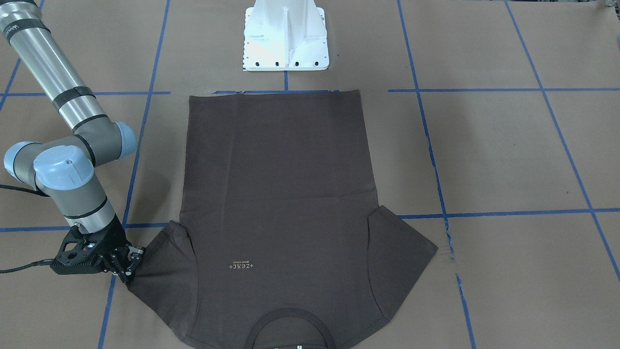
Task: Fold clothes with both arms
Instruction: 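Move the right gripper to the sleeve nearest it and grasp it, then fold the sleeve inward onto the shirt body with the right gripper, then release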
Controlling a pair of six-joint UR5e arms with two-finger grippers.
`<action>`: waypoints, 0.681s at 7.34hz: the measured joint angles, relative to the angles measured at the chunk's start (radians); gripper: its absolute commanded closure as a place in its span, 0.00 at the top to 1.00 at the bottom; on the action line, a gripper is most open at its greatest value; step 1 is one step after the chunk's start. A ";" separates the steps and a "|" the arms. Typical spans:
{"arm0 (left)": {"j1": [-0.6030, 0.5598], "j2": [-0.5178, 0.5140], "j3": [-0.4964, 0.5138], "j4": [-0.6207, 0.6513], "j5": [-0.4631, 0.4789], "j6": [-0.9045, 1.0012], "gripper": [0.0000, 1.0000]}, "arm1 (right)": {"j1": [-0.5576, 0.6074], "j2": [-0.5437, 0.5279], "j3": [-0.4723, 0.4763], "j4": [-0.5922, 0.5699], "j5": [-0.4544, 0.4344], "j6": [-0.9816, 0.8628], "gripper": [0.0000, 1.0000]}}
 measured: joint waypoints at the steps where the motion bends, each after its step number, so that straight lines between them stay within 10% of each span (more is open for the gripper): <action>1: 0.000 0.000 0.000 0.000 0.000 0.000 1.00 | 0.000 0.009 0.012 -0.008 0.000 0.006 0.00; 5: 0.000 0.001 0.001 0.000 0.000 -0.001 1.00 | -0.060 0.185 0.095 -0.329 -0.104 0.176 0.00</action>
